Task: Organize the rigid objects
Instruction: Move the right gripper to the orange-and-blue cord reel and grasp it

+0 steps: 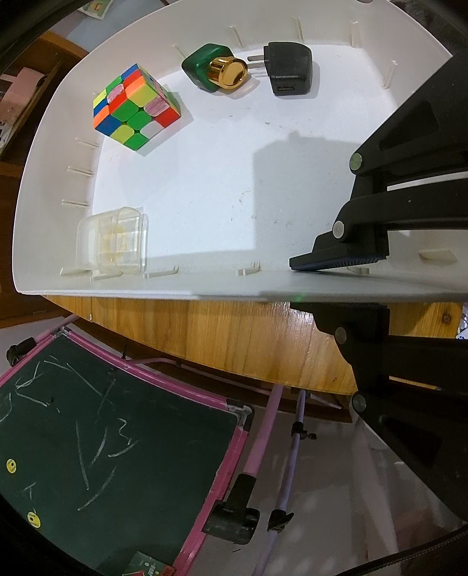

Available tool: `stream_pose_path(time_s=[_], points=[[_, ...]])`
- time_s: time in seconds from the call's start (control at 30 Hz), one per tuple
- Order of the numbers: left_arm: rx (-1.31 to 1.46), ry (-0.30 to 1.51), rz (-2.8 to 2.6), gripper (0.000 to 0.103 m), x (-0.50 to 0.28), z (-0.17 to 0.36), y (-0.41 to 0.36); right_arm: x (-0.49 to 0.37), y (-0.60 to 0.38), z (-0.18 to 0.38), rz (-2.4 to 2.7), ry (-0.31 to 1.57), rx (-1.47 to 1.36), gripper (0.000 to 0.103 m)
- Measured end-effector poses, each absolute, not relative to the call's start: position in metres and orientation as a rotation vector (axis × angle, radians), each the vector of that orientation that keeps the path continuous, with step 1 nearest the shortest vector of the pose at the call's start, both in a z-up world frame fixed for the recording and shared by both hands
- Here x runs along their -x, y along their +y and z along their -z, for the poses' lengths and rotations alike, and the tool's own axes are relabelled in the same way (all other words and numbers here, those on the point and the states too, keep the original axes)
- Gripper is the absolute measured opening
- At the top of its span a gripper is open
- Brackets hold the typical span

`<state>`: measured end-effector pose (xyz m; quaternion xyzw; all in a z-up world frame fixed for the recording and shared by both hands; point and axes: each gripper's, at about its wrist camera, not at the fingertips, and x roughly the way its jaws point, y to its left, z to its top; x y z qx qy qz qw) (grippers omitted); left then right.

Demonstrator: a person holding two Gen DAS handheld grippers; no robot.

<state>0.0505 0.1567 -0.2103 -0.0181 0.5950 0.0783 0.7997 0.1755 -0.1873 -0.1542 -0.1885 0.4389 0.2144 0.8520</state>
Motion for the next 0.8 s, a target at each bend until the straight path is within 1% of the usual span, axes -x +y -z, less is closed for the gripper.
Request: stream_pose_path(time_s=[0.17, 0.27, 0.63, 0.8], points=[[0.040, 1.276, -0.167, 0.019, -0.050, 0.211, 0.158, -0.183, -0.182, 0.169, -0.522, 0.963, 0.448, 0.076], [0.042, 1.277, -0.168, 0.019, -0.049, 0.211, 0.158, -0.184, -0.175, 0.173, -0.537, 0.938, 0.501, 0.079], [0.048, 1.280, -0.169, 0.019, -0.050, 0.213, 0.160, -0.186, -0.149, 0.176, -0.612, 0.871, 0.701, 0.079], [0.047, 1.280, -0.168, 0.019, -0.050, 0.213, 0.160, -0.194, -0.140, 0.182, -0.688, 0.921, 0.743, 0.079]])
